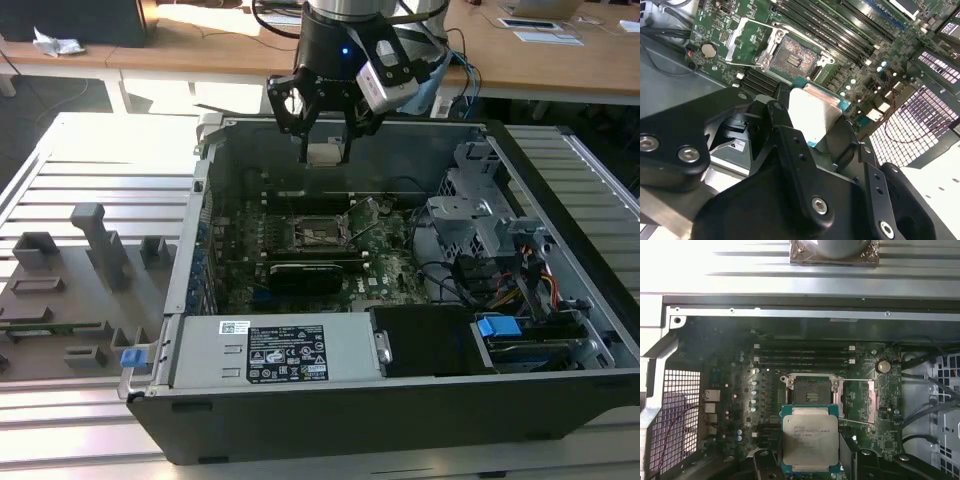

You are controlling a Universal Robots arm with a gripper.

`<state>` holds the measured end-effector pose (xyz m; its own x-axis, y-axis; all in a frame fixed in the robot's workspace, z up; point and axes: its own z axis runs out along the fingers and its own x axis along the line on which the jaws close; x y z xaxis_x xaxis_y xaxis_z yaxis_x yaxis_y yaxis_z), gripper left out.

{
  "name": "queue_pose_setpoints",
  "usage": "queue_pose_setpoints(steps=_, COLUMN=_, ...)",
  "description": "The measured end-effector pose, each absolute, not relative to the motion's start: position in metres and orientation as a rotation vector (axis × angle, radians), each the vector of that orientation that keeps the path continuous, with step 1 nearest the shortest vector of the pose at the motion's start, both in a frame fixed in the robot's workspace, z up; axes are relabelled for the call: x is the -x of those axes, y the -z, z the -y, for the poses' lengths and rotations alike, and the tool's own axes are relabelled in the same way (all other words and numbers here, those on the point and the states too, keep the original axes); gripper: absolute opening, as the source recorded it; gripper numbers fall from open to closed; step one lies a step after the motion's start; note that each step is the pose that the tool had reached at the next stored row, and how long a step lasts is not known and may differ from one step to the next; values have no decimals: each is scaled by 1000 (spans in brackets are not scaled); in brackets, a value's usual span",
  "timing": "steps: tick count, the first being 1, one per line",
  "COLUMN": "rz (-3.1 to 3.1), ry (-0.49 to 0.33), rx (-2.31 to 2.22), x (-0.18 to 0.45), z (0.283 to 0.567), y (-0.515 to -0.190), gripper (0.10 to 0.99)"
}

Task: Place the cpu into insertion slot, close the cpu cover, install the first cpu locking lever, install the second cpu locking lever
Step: 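Place the cpu into insertion slot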

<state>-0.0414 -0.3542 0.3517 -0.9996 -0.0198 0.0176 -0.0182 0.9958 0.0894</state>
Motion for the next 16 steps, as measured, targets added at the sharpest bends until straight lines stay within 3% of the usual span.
queue_pose_setpoints(steps=16, rz=3120, ry=140, rx=-30, x=40, z=354, y=-313, gripper=541)
